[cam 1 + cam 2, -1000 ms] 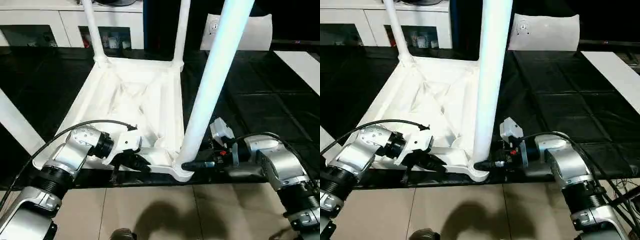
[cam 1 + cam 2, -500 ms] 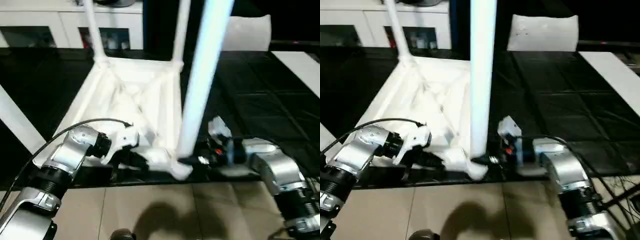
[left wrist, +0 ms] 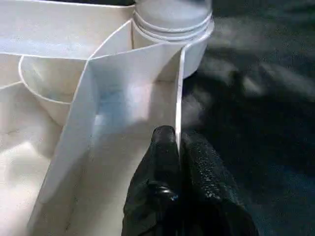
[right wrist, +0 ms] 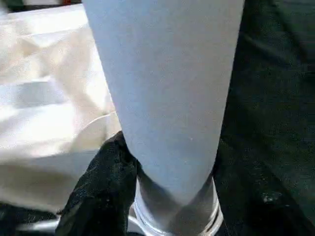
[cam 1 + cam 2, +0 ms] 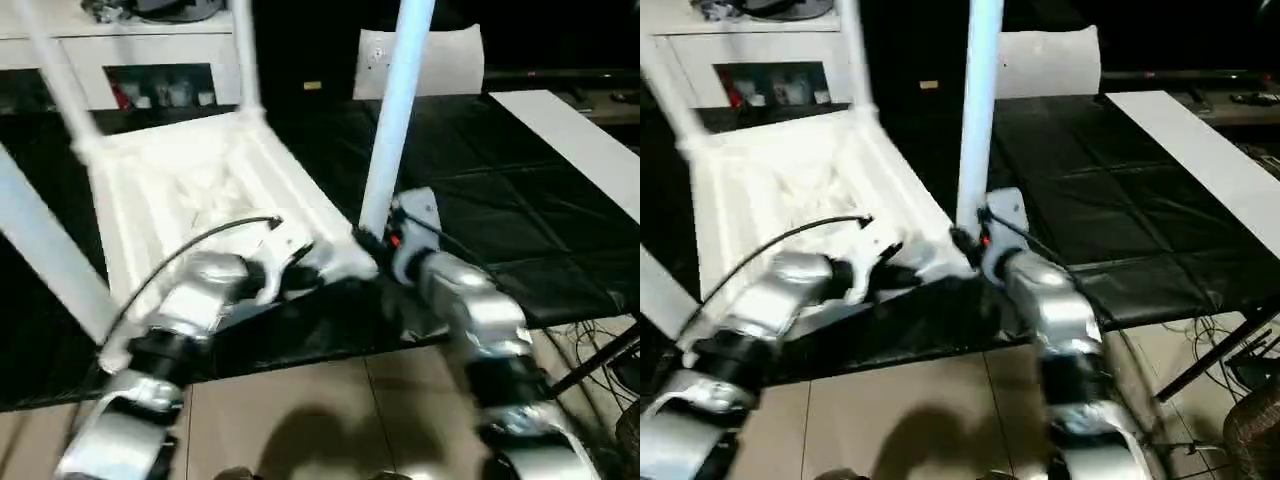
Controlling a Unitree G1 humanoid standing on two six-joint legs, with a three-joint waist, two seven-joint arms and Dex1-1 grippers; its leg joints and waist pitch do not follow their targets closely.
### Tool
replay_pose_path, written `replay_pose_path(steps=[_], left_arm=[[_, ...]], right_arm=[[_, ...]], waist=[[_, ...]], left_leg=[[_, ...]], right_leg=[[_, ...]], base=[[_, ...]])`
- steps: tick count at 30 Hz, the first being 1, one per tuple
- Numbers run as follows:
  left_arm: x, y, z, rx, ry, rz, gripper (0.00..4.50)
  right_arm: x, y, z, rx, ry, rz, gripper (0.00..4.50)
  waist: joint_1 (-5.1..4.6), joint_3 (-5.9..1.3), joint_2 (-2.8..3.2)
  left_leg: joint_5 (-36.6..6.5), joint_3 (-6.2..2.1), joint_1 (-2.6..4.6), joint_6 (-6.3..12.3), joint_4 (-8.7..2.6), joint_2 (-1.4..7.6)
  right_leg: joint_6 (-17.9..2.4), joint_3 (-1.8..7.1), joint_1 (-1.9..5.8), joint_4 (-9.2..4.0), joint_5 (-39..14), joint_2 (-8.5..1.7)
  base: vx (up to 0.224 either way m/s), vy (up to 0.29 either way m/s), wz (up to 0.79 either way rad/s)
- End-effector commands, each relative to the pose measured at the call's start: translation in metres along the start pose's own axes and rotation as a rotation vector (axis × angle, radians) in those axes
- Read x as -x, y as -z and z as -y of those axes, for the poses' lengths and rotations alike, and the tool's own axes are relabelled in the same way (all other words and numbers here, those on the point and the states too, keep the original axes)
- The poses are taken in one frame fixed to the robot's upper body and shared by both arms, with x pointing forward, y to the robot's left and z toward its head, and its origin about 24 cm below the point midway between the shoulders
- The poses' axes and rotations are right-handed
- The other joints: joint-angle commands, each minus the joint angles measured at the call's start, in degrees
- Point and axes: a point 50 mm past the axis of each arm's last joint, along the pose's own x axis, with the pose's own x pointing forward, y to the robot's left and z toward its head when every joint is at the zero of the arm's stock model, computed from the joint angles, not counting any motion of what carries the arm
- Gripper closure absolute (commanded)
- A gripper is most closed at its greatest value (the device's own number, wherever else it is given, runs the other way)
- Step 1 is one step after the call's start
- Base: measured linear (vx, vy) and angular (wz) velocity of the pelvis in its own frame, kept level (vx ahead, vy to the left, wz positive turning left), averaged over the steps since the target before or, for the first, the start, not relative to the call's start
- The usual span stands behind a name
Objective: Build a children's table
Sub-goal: Rotate leg to tighten
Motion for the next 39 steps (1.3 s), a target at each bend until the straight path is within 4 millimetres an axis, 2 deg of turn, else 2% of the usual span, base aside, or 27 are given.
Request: replay_pose_path(steps=[1,2,5,7,9,10,11,12,15,18,23,27,28,31,32,33,34,38,39], left_arm=[[-0.009,-0.042,0.009,-0.058,0.009,0.132,4.5],[-0.007,-0.04,0.007,-0.083,-0.004,0.121,4.5],[-0.002,-0.034,0.008,-0.121,0.028,0.102,4.5],[-0.002,-0.034,0.008,-0.121,0.028,0.102,4.5],[0.003,-0.027,0.008,-0.163,0.082,0.077,4.5],[0.007,-0.022,0.008,-0.186,0.115,0.062,4.5],[0.007,-0.022,0.008,-0.186,0.115,0.062,4.5],[0.014,-0.016,0.006,-0.222,0.167,0.051,4.5],[0.024,-0.009,0.004,-0.277,0.255,0.022,4.5],[0.032,-0.002,0.004,-0.322,0.346,-0.008,4.5],[0.045,0.009,0.004,-0.347,0.483,-0.062,4.5],[0.051,0.015,0.003,-0.379,0.548,-0.11,4.5],[0.052,0.018,0.003,-0.394,0.575,-0.127,4.5],[0.053,0.019,0.004,-0.407,0.6,-0.137,4.5],[0.053,0.02,0.004,-0.414,0.611,-0.143,4.5],[0.053,0.02,0.005,-0.417,0.615,-0.146,4.5],[0.054,0.02,0.005,-0.42,0.62,-0.147,4.5],[0.054,0.02,0.005,-0.427,0.634,-0.143,4.5],[0.053,0.02,0.006,-0.429,0.638,-0.142,4.5]], right_arm=[[-0.012,0.016,-0.048,-0.044,-0.182,-0.079,2.2],[-0.012,0.011,-0.051,-0.038,-0.206,-0.036,1.99],[-0.008,0.007,-0.048,-0.017,-0.231,0.02,1.8],[-0.008,0.007,-0.048,-0.017,-0.231,0.02,1.4],[-0.002,0.008,-0.039,0.003,-0.258,0.035,1.38],[0.005,0.009,-0.029,0.031,-0.288,0.045,1.36],[0.005,0.009,-0.029,0.031,-0.288,0.045,1.17],[0.015,0.009,-0.014,0.076,-0.348,0.052,1.01],[0.03,0.013,0.001,0.164,-0.466,0.019,0.85],[0.041,0.015,0.012,0.255,-0.546,-0.007,0.49],[0.054,0.014,0.027,0.363,-0.681,-0.016,0.49],[0.06,0.018,0.031,0.336,-0.795,-0.045,0.49],[0.062,0.019,0.033,0.319,-0.845,-0.063,0.77],[0.064,0.021,0.034,0.311,-0.893,-0.078,0.85],[0.065,0.021,0.034,0.308,-0.919,-0.087,0.93],[0.065,0.022,0.034,0.307,-0.929,-0.09,1.24],[0.065,0.022,0.034,0.309,-0.942,-0.095,1.24],[0.065,0.024,0.033,0.305,-0.985,-0.108,1.45],[0.065,0.024,0.033,0.303,-0.996,-0.113,1.72]], waist=[[0.39,-3.62,0.02],[0.48,-3.82,-0.11],[0.56,-3.98,-0.09],[0.62,-3.95,-0.05],[0.56,-3.83,-0.06],[0.72,-3.83,0.16],[0.59,-3.69,0.1],[0.58,-3.7,0.05],[1.29,-3.8,0.15],[1.69,-3.85,0.04],[3.02,-3.86,0.28],[3.73,-3.79,0.18],[3.78,-3.74,0.08],[4.07,-3.66,0.06],[4.08,-3.67,0.0],[4.12,-3.7,0.0],[4.18,-3.65,0.02],[4.22,-3.76,-0.08],[4.23,-3.81,0.02]], left_leg=[[-10.82,-0.74,0.15,-0.61,-3.86,1.58],[-8.59,-0.63,-0.02,0.24,-3.78,1.55],[-5.41,-0.56,-0.39,1.5,-3.63,1.46],[-5.45,-0.52,-0.32,1.81,-3.63,1.53],[-6.15,-0.51,-0.27,2.03,-3.74,1.61],[-7.18,-0.67,-0.1,1.94,-3.8,1.75],[-7.73,-0.54,-0.14,2.07,-3.83,1.83],[-7.82,-0.51,-0.08,2.02,-3.85,1.85],[-8.09,-0.49,0.03,2.59,-3.66,2.01],[-7.48,-0.4,0.07,2.91,-3.54,2.08],[-8.12,-0.37,0.28,2.62,-3.47,2.47],[-9.9,-0.35,0.2,3.02,-3.41,2.51],[-10.21,-0.33,0.18,3.01,-3.41,2.48],[-11.0,-0.37,0.15,2.57,-3.43,2.51],[-11.16,-0.39,0.13,2.41,-3.46,2.53],[-11.16,-0.42,0.13,2.37,-3.44,2.55],[-11.31,-0.41,0.22,2.39,-3.46,2.56],[-10.11,-0.41,0.09,2.55,-3.37,2.5],[-9.98,-0.42,0.07,2.62,-3.33,2.5]], right_leg=[[-8.23,3.15,2.77,-5.32,-13.58,-4.46],[-9.05,3.12,3.1,-4.88,-8.83,-4.48],[-10.01,3.11,3.48,-4.37,-3.49,-4.49],[-10.23,3.09,3.44,-4.37,-2.99,-4.49],[-10.47,3.05,3.47,-4.44,-3.84,-4.49],[-10.28,2.99,3.52,-4.63,-5.03,-4.64],[-10.19,3.11,3.5,-4.69,-5.13,-4.57],[-10.25,3.1,3.44,-4.74,-5.33,-4.57],[-10.41,3.07,3.38,-4.69,-5.11,-4.57],[-11.44,3.04,3.31,-4.34,-3.52,-4.58],[-12.31,2.92,3.01,-4.12,-3.88,-4.69],[-12.31,2.83,3.09,-4.23,-5.9,-4.78],[-12.18,2.83,3.02,-4.32,-6.94,-4.8],[-11.8,2.82,2.9,-4.61,-9.84,-4.93],[-11.65,2.84,2.92,-4.61,-10.4,-5.0],[-11.63,2.83,2.94,-4.58,-10.56,-5.03],[-11.56,2.82,2.83,-4.71,-11.12,-4.99],[-11.61,2.8,2.86,-4.49,-10.29,-4.94],[-11.7,2.79,2.88,-4.44,-10.02,-4.94]], base=[[0.055,-0.006,0.04],[0.0,0.0,0.0],[0.0,0.0,0.0],[0.0,0.0,0.0],[0.0,0.0,0.0],[0.0,0.0,0.0],[0.0,0.0,0.0],[0.0,0.0,0.0],[0.0,0.0,0.0],[0.0,0.0,0.0],[0.0,0.0,0.0],[0.0,0.0,0.0],[0.0,0.0,0.0],[0.0,0.0,0.0],[0.0,0.0,0.0],[0.0,0.0,0.0],[0.0,0.0,0.0],[0.0,0.0,0.0],[0.0,0.0,0.0]])
